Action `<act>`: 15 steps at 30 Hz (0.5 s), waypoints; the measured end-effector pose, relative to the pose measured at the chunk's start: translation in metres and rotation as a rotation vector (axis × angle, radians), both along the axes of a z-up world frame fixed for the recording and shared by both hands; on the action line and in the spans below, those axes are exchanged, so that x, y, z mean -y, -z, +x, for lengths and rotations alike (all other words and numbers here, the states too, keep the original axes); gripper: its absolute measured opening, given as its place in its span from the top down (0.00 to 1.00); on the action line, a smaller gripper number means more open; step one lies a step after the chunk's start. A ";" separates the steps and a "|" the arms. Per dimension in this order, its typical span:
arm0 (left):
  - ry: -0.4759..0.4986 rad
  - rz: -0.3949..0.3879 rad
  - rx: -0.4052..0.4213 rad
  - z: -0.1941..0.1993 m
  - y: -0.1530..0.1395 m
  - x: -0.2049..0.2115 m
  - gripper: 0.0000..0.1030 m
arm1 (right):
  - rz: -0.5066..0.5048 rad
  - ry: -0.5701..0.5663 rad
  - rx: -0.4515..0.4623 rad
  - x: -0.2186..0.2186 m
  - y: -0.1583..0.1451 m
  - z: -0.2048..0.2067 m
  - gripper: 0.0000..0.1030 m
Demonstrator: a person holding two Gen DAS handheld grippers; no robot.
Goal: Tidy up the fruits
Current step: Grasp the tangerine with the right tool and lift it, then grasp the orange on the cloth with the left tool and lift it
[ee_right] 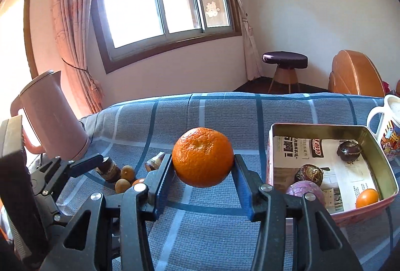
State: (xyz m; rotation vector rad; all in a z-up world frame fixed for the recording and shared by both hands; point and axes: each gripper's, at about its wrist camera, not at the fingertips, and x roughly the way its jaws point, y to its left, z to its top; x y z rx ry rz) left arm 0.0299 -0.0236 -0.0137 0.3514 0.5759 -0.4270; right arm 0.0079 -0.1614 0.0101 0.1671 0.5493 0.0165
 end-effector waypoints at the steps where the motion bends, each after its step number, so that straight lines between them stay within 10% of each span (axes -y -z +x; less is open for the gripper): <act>1: 0.012 0.018 -0.015 0.003 0.002 0.007 0.35 | 0.003 0.001 0.002 0.002 -0.001 -0.001 0.52; 10: -0.003 0.137 -0.173 0.028 0.027 0.035 0.53 | -0.001 -0.011 -0.013 0.019 0.002 -0.007 0.52; 15: 0.005 0.049 -0.259 0.039 0.026 0.027 0.53 | 0.028 -0.021 -0.028 0.026 0.004 -0.006 0.52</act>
